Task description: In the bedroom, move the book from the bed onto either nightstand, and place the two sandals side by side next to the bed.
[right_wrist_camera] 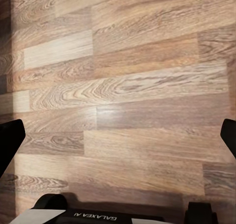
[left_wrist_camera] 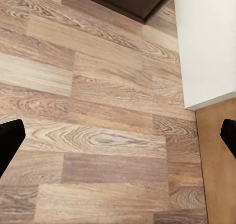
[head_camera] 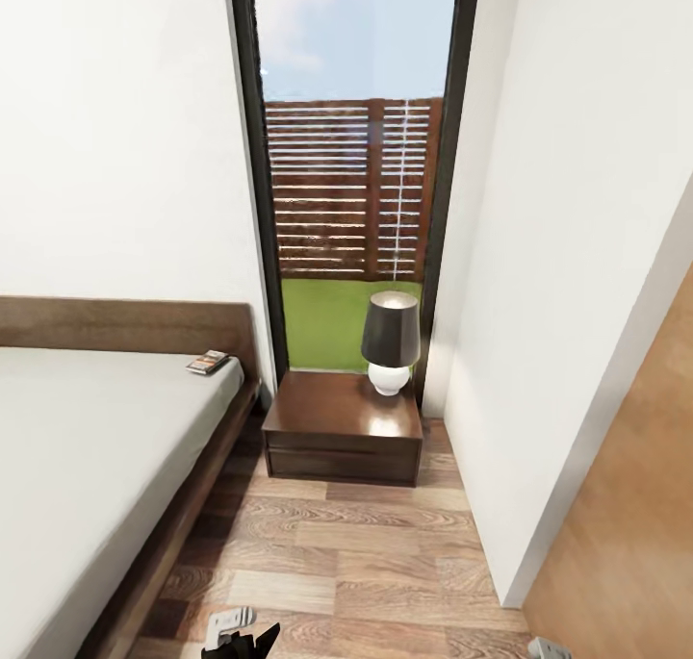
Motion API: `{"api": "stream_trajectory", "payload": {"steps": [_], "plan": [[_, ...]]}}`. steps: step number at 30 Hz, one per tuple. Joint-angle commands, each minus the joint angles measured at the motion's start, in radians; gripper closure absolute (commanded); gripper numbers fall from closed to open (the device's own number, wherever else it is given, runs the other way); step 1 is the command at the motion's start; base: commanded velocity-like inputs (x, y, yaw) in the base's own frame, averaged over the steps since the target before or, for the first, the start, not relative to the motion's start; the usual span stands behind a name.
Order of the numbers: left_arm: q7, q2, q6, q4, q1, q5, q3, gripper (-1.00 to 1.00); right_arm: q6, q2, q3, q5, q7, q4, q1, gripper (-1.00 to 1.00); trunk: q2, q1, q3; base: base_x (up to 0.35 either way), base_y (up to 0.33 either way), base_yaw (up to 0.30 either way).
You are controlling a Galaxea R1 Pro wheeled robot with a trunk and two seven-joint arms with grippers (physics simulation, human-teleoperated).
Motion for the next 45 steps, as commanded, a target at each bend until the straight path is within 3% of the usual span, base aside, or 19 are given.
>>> {"api": "stream_trajectory", "payload": {"steps": [1,11,45], "plan": [[-0.004,0.000,-0.003,0.001,-0.001,0.000,0.002,-1.00,0.000,0.000,-0.008,0.002,0.004,0.001,-0.001,-1.00,-0.001,0.000,-0.001,0.016,-0.005,0.000],[-0.004,0.000,-0.003,0.001,-0.001,0.000,0.002,-1.00,0.000,0.000,-0.007,0.001,0.004,0.000,-0.001,-1.00,-0.001,0.000,-0.001,0.073,-0.008,0.000],[-0.003,0.000,-0.003,0.001,-0.001,0.000,0.002,-1.00,0.000,0.000,-0.007,0.001,0.004,0.001,-0.001,-1.00,-0.001,0.000,-0.001,0.316,-0.014,0.000]]}}
